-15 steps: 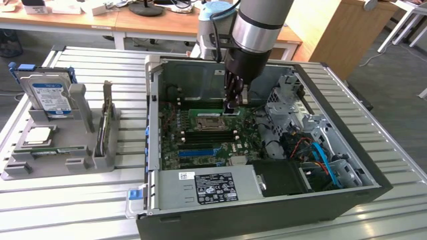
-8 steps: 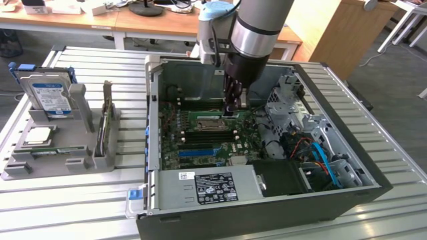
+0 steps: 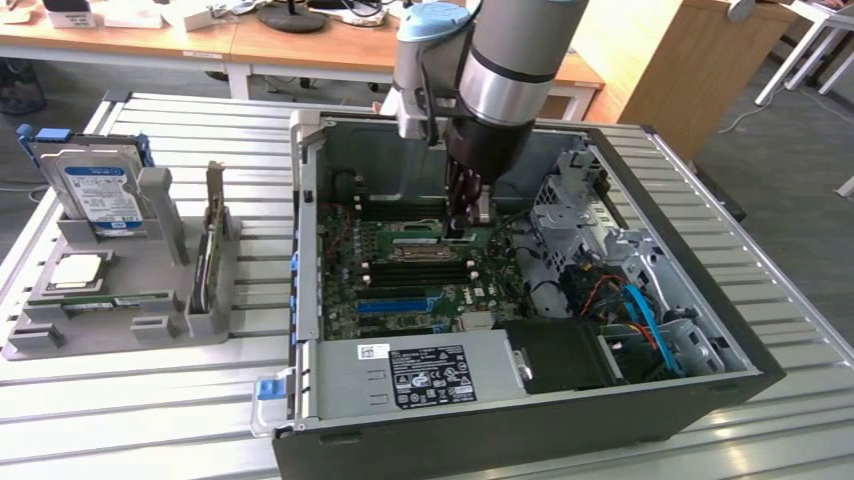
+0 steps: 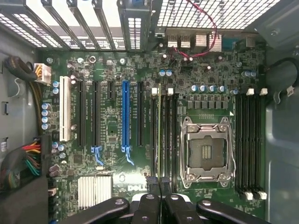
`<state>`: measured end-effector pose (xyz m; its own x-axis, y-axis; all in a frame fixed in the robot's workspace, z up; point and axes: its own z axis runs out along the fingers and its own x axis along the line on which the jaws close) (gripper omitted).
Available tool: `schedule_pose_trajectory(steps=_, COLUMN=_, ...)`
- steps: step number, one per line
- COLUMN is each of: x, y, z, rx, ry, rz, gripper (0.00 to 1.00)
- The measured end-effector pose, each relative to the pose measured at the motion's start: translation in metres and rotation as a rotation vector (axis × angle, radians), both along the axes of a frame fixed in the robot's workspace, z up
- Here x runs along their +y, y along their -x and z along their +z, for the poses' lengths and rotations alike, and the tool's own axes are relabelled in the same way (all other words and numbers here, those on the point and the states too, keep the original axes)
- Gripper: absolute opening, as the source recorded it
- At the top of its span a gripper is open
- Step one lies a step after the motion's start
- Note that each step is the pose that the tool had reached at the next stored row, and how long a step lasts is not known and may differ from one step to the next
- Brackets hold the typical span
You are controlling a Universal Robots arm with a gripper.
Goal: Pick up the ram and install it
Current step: 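Insert the ram into the slot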
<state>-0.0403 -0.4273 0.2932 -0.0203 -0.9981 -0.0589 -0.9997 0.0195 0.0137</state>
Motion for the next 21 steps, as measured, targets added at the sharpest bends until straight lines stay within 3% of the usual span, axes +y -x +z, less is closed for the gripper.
schedule_pose_trajectory(steps=13, x=0.0000, y=0.000, z=-0.0155, rx=0.0000, ry=0.0005, rz=0.000, gripper=0.12)
schedule_pose_trajectory(steps=21, x=0.0000, y=0.000, z=-0.0181, rx=0.0001, ry=0.0019, rz=0.000, gripper=0.12)
